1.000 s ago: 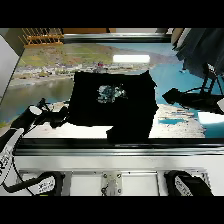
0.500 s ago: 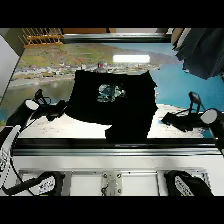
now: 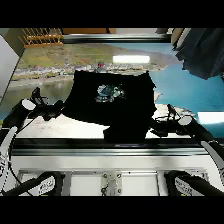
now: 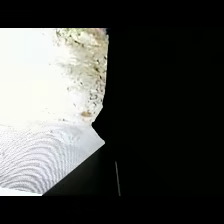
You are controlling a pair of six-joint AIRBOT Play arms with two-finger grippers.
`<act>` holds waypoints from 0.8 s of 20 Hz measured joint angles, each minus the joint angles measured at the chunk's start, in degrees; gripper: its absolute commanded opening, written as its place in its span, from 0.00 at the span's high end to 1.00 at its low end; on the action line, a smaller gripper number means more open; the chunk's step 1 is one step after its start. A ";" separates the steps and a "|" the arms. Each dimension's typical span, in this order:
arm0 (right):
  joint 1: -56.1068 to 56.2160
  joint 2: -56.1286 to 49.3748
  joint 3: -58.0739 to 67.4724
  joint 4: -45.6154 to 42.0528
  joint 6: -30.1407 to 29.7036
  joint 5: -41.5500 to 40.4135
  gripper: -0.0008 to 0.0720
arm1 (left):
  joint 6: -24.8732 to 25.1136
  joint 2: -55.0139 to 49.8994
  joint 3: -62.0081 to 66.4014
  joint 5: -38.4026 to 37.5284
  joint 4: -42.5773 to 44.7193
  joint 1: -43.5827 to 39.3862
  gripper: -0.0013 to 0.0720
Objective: Fold the clothes and pants, and hang the long-sleeved shirts on hangers.
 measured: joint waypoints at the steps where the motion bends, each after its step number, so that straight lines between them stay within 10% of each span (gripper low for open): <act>1: 0.94 -0.81 -0.13 1.20 -0.81 -0.94 0.54 | 0.00 0.02 0.00 -0.04 0.13 0.00 0.97; 2: 1.70 -1.53 -0.35 1.68 -1.88 -1.60 0.80 | 0.02 0.04 0.00 -0.02 0.15 0.00 0.97; 5: 2.71 -1.77 -0.46 2.49 -4.76 -2.58 0.97 | 0.04 0.07 0.00 -0.26 0.22 0.02 0.97; 16: -4.28 15.56 29.20 -9.86 -6.23 12.52 0.97 | 0.17 16.65 18.88 -4.74 -0.26 1.31 0.97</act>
